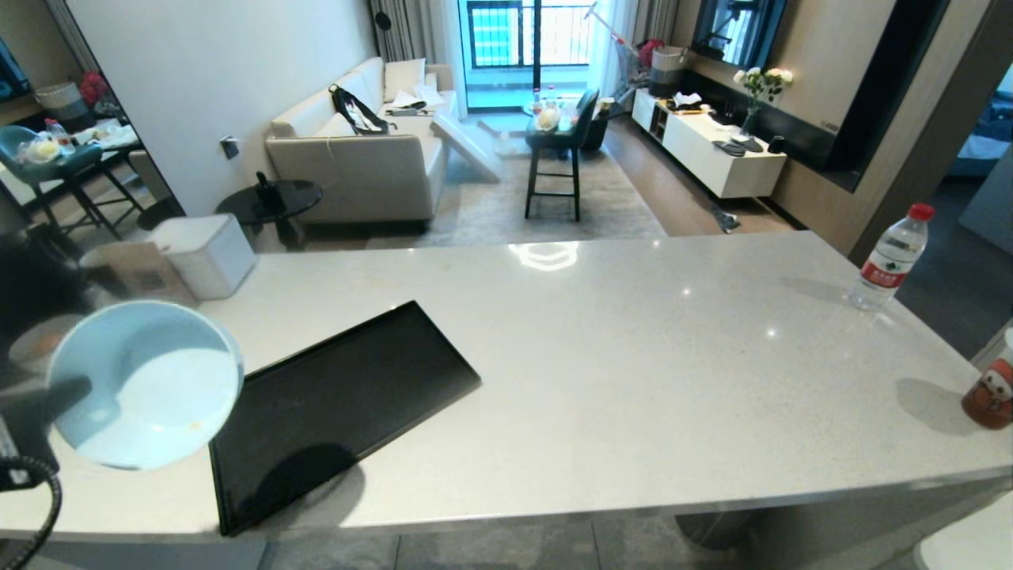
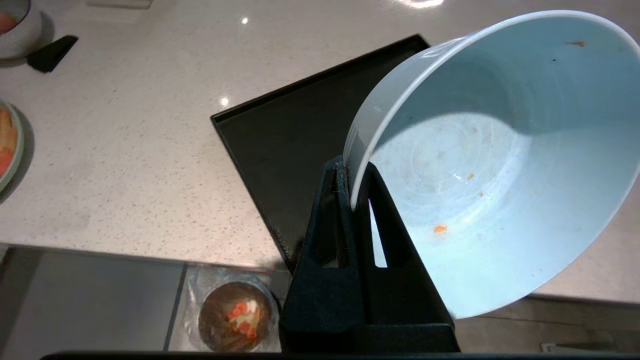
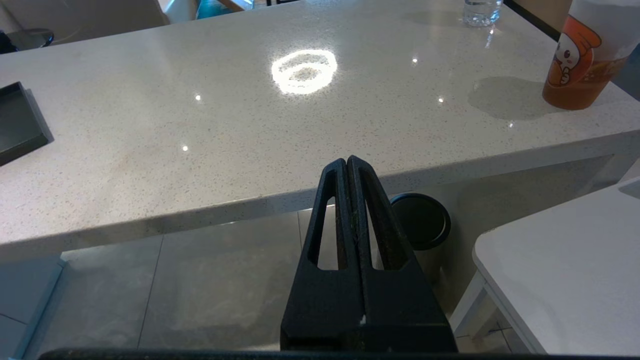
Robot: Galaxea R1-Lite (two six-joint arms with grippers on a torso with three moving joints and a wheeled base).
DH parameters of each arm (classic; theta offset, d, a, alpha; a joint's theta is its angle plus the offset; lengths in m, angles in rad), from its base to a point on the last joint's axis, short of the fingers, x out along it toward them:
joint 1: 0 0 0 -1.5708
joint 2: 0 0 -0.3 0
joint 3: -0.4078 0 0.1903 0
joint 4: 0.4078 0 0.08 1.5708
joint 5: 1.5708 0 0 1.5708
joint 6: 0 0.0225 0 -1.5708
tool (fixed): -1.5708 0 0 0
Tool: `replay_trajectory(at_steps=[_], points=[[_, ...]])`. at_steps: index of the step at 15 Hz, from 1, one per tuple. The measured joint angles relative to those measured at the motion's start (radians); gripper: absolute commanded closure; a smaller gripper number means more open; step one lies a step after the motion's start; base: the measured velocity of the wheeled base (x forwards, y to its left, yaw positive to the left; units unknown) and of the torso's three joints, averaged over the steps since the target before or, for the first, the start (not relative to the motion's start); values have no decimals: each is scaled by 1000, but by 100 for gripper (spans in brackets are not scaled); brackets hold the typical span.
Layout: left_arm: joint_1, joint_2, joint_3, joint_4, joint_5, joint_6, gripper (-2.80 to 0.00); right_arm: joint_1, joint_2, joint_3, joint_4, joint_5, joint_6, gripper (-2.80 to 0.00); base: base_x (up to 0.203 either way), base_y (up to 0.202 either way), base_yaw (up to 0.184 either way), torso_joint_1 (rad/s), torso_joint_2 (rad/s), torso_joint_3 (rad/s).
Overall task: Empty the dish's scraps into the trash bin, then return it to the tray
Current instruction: Put the bowl back to the table
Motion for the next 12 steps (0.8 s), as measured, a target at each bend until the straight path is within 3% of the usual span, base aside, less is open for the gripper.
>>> replay_trajectory(at_steps=[6, 12], points=[[69, 377, -232, 43, 6, -1, 0, 0, 0, 0, 0, 0, 0, 0, 0, 0, 0, 0, 0, 0], [93, 743, -523, 279, -2, -2, 0, 0, 0, 0, 0, 0, 0, 0, 0, 0, 0, 0, 0, 0]])
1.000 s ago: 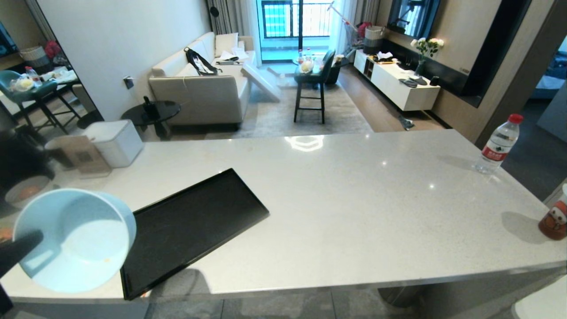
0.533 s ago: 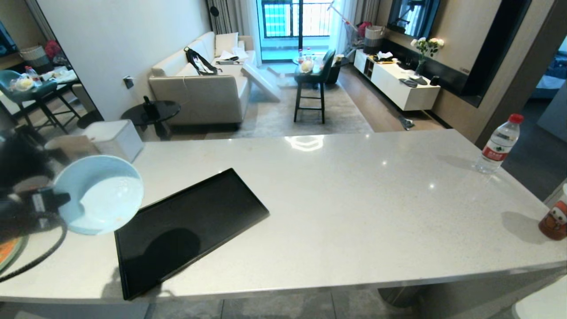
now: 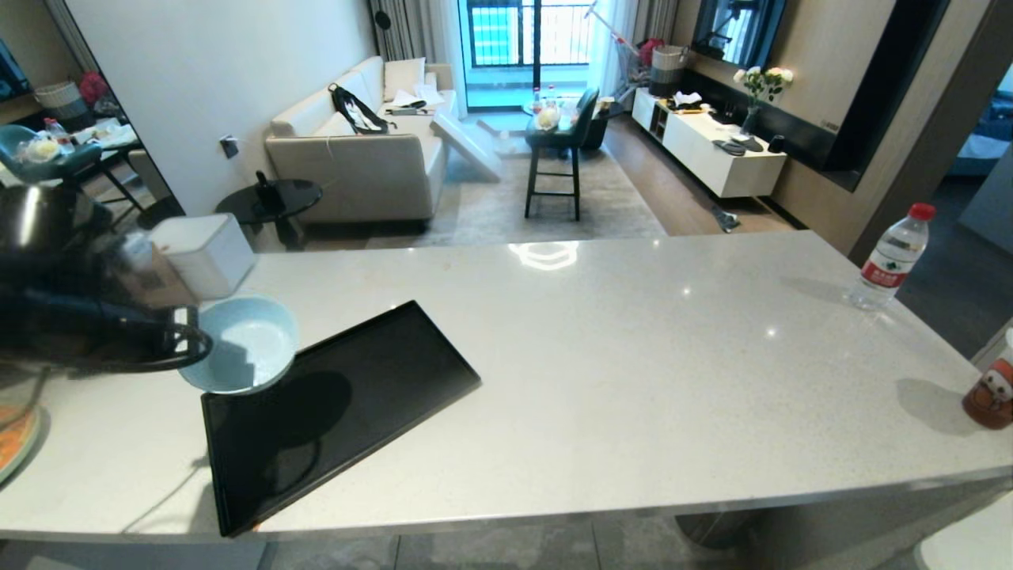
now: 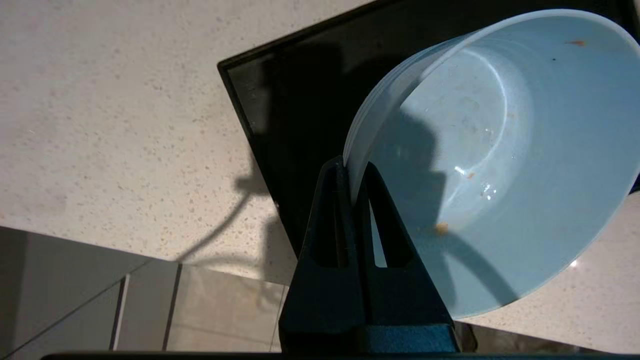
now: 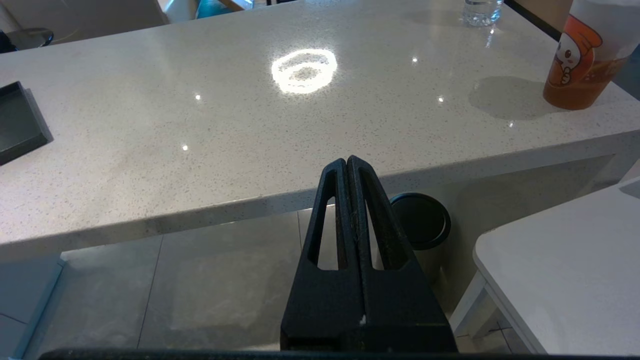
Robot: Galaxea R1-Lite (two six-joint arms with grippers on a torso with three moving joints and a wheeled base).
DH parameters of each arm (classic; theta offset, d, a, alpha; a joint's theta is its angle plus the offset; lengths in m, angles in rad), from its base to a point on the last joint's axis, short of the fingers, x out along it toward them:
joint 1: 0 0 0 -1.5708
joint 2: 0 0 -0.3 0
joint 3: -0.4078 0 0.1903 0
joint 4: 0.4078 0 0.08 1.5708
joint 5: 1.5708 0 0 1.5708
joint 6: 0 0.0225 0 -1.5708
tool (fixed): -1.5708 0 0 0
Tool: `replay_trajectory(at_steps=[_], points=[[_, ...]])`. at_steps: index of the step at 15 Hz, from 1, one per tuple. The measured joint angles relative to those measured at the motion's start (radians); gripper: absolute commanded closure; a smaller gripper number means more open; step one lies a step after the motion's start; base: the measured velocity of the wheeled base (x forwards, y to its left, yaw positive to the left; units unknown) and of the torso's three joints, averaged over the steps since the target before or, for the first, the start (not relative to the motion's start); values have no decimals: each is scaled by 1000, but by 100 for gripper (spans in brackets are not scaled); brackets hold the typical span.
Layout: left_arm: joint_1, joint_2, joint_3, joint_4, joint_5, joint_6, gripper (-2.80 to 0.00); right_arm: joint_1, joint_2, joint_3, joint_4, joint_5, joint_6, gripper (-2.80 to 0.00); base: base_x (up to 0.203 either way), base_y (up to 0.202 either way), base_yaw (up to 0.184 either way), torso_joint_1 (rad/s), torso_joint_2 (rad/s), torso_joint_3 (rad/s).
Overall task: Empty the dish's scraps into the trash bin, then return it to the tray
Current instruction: Put the bowl back to the table
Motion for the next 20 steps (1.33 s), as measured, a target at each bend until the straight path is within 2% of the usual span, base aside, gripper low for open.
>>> replay_trajectory(at_steps=[5, 8, 15, 20], points=[[0, 250, -134, 63, -1, -1, 0, 0, 0, 0, 0, 0, 0, 0, 0, 0, 0, 0, 0, 0], [-7, 333, -168, 77, -12, -15, 0, 0, 0, 0, 0, 0, 0, 0, 0, 0, 0, 0, 0, 0], [-19, 364, -171, 137, -87, -57, 0, 0, 0, 0, 0, 0, 0, 0, 0, 0, 0, 0, 0, 0], [-24, 366, -161, 135, -98, -59, 0, 0, 0, 0, 0, 0, 0, 0, 0, 0, 0, 0, 0, 0]])
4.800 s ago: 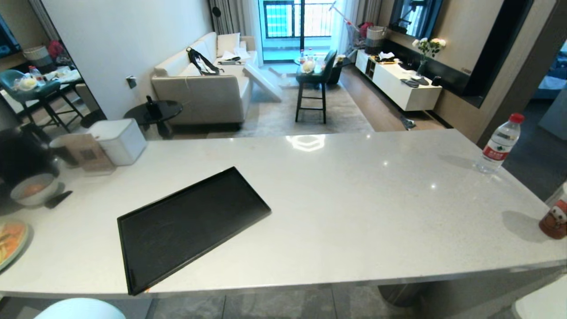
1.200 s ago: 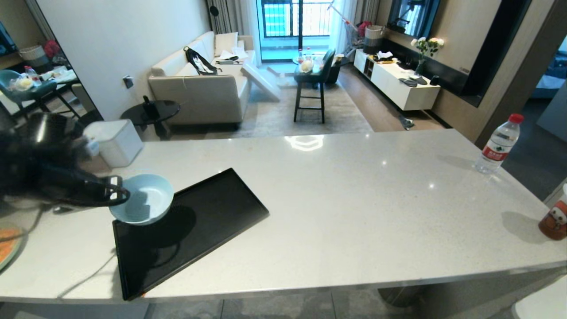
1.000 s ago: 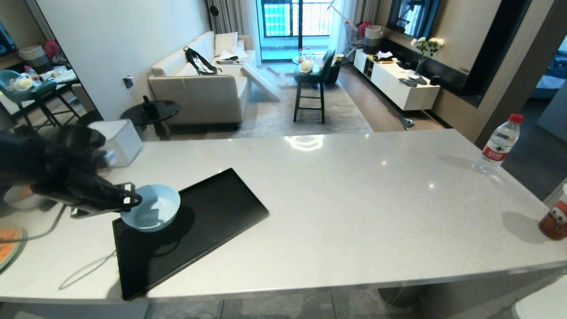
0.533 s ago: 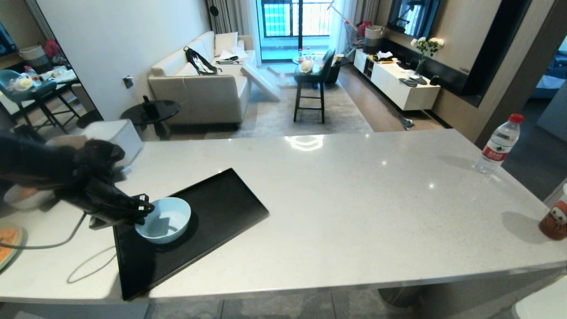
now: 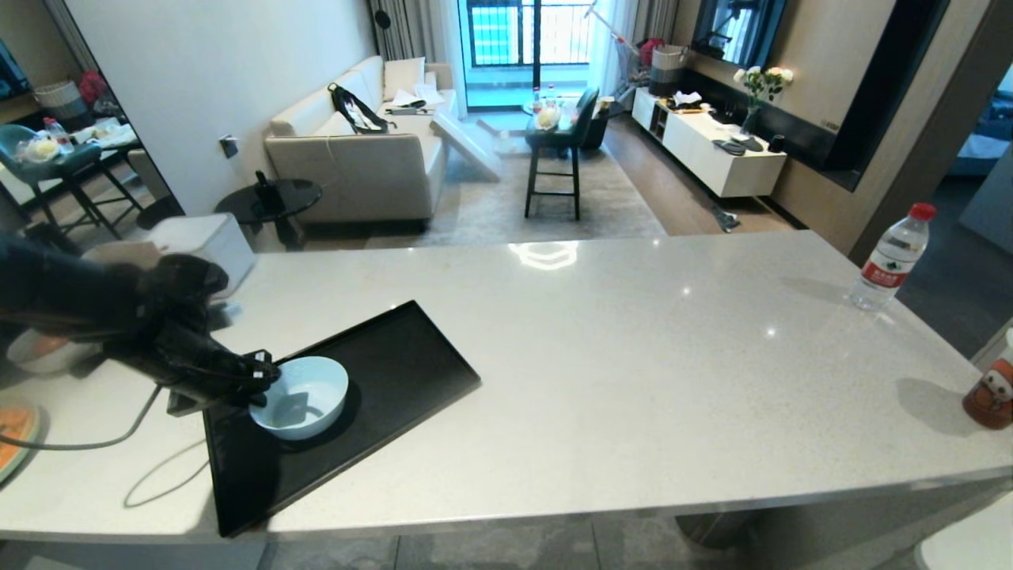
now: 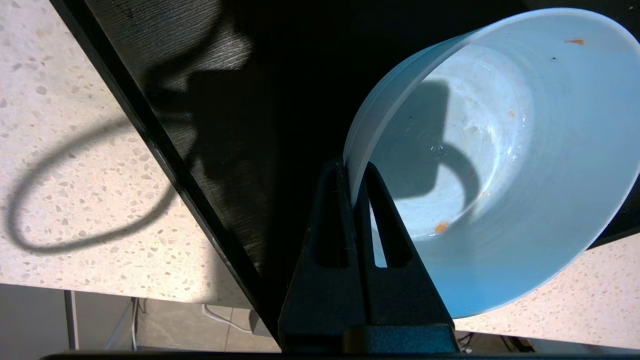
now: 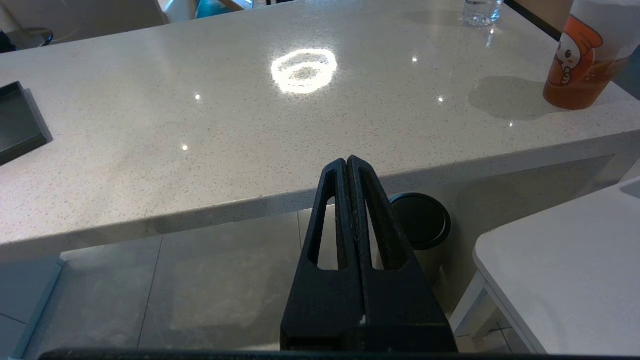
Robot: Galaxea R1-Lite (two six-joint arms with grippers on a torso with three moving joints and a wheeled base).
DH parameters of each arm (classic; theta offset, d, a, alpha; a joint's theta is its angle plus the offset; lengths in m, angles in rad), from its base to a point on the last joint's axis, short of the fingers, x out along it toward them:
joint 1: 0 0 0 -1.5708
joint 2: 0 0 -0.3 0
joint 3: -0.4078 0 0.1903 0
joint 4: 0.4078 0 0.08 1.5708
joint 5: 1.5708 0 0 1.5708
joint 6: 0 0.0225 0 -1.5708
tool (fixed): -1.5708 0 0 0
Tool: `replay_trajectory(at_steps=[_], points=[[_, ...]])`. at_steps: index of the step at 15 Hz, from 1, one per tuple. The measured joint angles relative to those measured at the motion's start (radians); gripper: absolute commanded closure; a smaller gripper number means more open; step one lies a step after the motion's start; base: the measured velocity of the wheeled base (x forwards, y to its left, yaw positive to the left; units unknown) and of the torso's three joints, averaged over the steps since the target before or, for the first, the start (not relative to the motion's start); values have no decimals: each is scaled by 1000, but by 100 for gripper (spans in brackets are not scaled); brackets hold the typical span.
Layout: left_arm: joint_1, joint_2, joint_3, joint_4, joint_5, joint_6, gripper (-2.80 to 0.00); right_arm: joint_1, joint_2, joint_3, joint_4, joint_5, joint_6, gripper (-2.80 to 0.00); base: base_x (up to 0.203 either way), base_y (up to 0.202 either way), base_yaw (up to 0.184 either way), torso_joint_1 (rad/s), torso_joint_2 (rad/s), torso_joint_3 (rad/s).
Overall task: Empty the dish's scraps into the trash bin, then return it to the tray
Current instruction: Put the bowl back to the table
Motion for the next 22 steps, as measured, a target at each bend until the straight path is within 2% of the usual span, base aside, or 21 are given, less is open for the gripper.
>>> replay_trajectory(at_steps=[7, 8, 17, 22], points=[[-1, 17, 25, -22, -24, 1, 0, 0, 0, 0, 0, 0, 0, 0, 0, 0, 0, 0, 0, 0], [-1, 19, 27, -22, -25, 1, -280, 0, 0, 0, 0, 0, 0, 0, 0, 0, 0, 0, 0, 0], [-9, 16, 27, -22, -43, 5, -280, 0, 0, 0, 0, 0, 0, 0, 0, 0, 0, 0, 0, 0], [-7, -108, 38, -21, -42, 3, -280, 0, 0, 0, 0, 0, 0, 0, 0, 0, 0, 0, 0, 0]])
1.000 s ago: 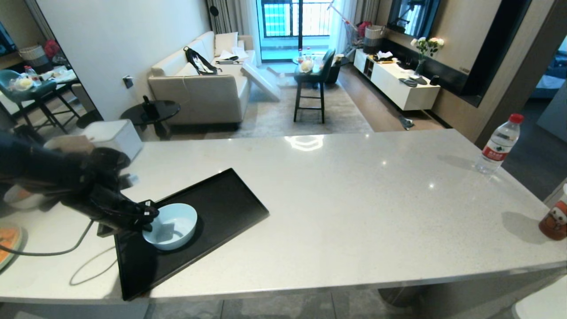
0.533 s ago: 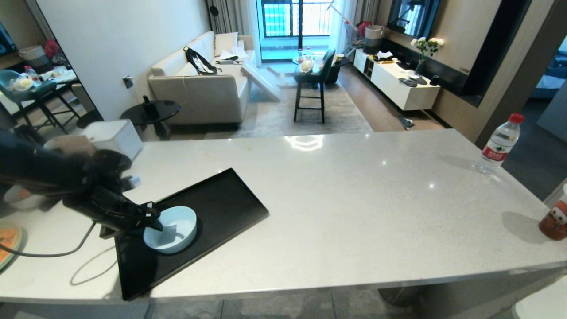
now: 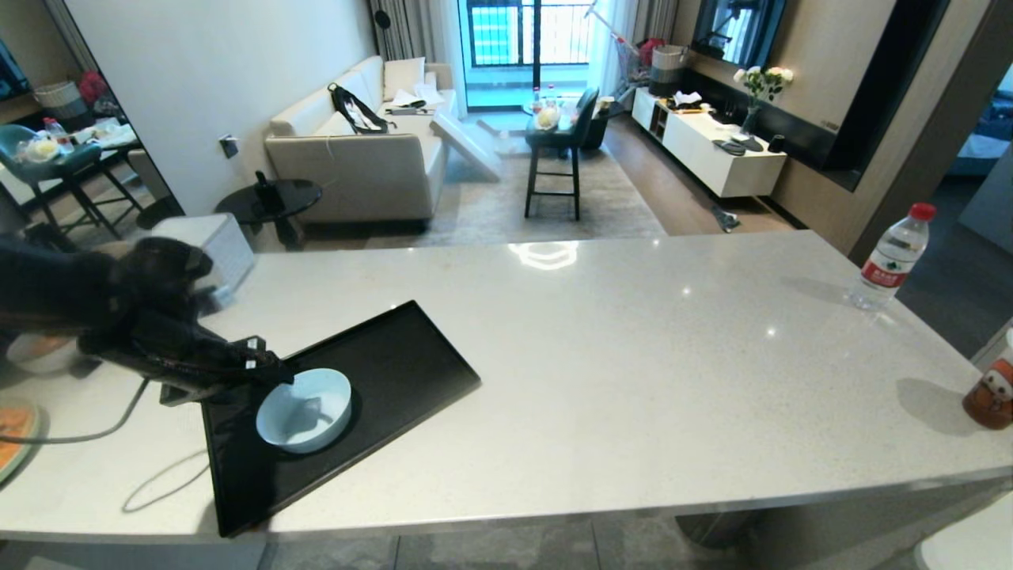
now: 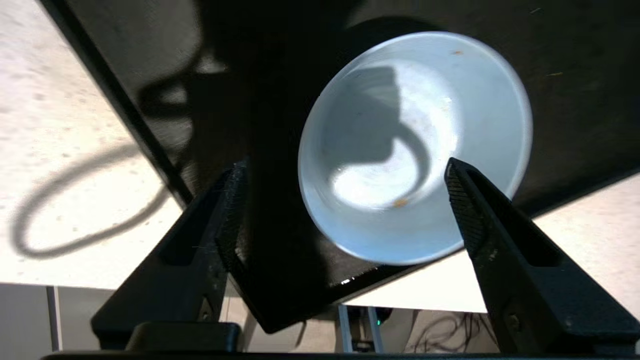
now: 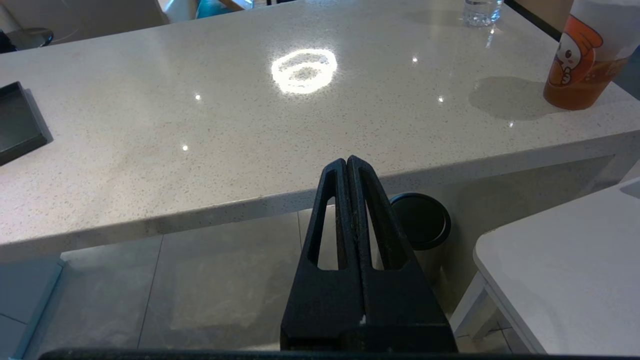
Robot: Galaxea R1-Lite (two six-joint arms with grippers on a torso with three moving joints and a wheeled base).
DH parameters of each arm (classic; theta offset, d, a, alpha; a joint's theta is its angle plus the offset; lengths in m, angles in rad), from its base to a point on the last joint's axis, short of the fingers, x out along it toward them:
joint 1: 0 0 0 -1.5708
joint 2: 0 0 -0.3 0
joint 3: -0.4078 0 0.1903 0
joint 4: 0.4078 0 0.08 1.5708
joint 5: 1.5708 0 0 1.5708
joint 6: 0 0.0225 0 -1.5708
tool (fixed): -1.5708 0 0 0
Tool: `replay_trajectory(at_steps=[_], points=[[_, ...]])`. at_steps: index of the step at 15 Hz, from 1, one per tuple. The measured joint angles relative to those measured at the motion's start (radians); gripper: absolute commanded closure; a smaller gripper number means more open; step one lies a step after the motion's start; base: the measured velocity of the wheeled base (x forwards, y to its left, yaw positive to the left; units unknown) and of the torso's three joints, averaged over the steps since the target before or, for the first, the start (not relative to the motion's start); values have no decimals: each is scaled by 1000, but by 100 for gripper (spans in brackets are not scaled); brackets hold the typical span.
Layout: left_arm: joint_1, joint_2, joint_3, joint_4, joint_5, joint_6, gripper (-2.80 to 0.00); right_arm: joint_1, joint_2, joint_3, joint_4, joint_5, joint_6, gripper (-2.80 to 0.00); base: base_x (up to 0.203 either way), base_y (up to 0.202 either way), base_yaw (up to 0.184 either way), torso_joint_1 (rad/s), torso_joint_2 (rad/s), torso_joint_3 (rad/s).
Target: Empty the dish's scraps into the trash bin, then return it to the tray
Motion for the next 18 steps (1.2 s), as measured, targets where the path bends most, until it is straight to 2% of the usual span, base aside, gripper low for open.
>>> replay_trajectory(at_steps=[2, 3, 10, 18], points=[[5, -75, 16, 0, 1, -1, -280, 0, 0, 0, 0, 0, 0, 0, 0, 0, 0, 0, 0, 0], [8, -116, 33, 0, 0, 0, 0, 0, 0, 0, 0, -1, 0, 0, 0, 0, 0, 0, 0, 0], [44, -497, 257, 0, 0, 1, 0, 0, 0, 0, 0, 0, 0, 0, 0, 0, 0, 0, 0, 0], [55, -1066, 585, -54, 2, 16, 0, 0, 0, 0, 0, 0, 0, 0, 0, 0, 0, 0, 0, 0]])
